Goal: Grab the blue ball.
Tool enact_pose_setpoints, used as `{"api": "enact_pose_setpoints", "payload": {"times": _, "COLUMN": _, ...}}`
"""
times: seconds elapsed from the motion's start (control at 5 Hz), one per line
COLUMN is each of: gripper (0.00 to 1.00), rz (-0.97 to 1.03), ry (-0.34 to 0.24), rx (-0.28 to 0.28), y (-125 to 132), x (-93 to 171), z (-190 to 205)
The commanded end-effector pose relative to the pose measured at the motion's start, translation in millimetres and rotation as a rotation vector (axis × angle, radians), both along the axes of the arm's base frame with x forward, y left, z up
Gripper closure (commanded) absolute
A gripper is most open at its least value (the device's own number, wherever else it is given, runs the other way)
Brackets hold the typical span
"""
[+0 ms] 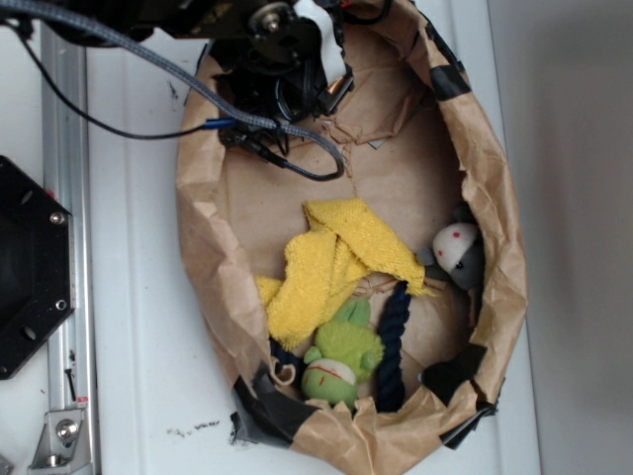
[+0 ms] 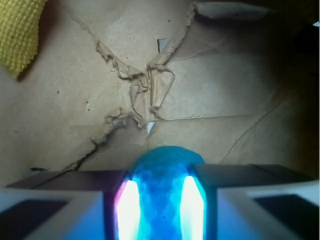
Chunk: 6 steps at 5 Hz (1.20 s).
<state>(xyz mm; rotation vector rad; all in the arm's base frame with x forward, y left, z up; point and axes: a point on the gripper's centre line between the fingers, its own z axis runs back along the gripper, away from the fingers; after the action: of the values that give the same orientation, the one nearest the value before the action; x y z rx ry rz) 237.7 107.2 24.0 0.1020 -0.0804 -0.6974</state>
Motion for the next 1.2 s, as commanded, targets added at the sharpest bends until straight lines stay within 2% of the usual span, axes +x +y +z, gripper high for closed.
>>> {"api": "enact_pose_setpoints", "payload": {"times": 0.0, "gripper": 1.0, "rz": -0.027, "ry": 0.019, "rx": 0.064, "y": -6, "x": -7, "z": -5}}
{"api": "enact_pose_setpoints", "payload": {"times": 0.2, "gripper": 0.48, "rz": 0.068, "ry": -0.048, "rx": 0.2, "y": -20, "x": -1, "z": 30}}
{"api": "enact_pose_setpoints", "payload": {"times": 0.4, "gripper": 1.0, "rz": 0.188, "ry": -0.237, "rx": 0.237, "y": -60, "x": 9, "z": 79}}
{"api": "enact_pose_setpoints", "payload": {"times": 0.6, "gripper": 1.0, "rz": 0.456, "ry": -0.24, "rx": 0.018, "y": -75, "x": 11, "z": 139}}
{"api": "enact_pose_setpoints", "payload": {"times": 0.8, "gripper": 1.0, "rz": 0.591, "ry": -0.172, "rx": -0.056, "y": -67, "x": 9, "z": 177}}
{"api": "enact_pose_setpoints", "payload": {"times": 1.0, "gripper": 1.0, "rz": 0.687, "ry": -0.135, "rx": -0.033, "y": -61, "x": 10, "z": 165}}
